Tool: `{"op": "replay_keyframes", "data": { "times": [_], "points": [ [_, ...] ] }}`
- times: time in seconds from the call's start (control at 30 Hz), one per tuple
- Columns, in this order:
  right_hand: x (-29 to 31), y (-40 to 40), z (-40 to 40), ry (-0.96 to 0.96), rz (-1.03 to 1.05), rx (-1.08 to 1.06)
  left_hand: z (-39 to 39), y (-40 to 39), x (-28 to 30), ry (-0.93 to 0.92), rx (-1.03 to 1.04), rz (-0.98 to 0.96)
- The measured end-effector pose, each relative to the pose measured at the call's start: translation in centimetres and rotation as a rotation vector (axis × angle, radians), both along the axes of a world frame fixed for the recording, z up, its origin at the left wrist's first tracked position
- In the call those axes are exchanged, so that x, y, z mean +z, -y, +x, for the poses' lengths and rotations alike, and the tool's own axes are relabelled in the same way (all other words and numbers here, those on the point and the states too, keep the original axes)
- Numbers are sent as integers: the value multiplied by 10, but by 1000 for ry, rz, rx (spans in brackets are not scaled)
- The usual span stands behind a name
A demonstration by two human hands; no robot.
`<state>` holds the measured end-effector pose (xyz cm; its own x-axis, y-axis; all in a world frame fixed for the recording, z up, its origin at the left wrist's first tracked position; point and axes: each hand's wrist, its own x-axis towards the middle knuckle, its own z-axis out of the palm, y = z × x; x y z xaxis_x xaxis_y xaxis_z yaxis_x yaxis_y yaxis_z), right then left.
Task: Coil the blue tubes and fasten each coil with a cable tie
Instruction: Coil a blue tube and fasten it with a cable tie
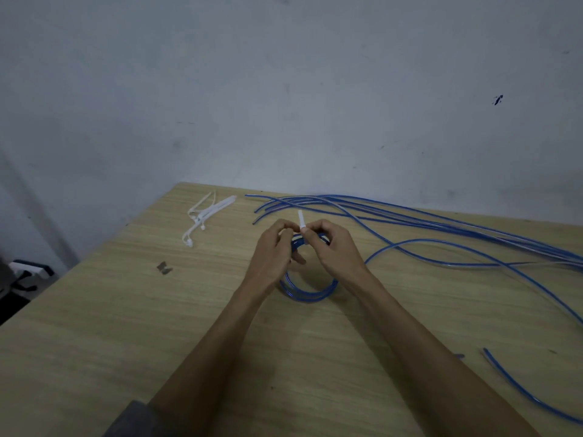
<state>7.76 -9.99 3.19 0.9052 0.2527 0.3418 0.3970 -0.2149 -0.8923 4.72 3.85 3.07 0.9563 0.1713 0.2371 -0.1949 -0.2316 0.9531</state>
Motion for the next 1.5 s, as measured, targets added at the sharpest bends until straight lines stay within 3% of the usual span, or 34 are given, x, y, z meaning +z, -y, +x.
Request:
{"op": "replay_keyframes", "data": {
  "times": [0.37, 0.73, 0.8, 0.9, 1.07, 1.2, 1.37, 1.5],
  "points": [
    [1, -3, -6, 43, -16, 36, 5, -11, -4, -183, -106, -455],
    [0, -11, -10, -101, 4, 54, 14, -17, -4, -241, 3, -632],
    [-1, -10, -8, -140, 20, 74, 16, -16, -5, -230, 21, -630],
    [-4, -11, -9, -178, 26, 112, 13, -17, -8, -145, 61, -480],
    [-6, -13, -5, -38, 37, -1, 2, -7, -2, -221, 0, -221],
    [-7, -3, 3, -15, 46, -74, 1, -3, -3, -356, -78, -299],
    [-5, -9, -4, -160, 82, 13, 8, -10, -2, -244, 49, -505],
    [-11, -18, -3, -186, 103, -47, 9, -14, -6, -226, -13, -527]
  ]
}}
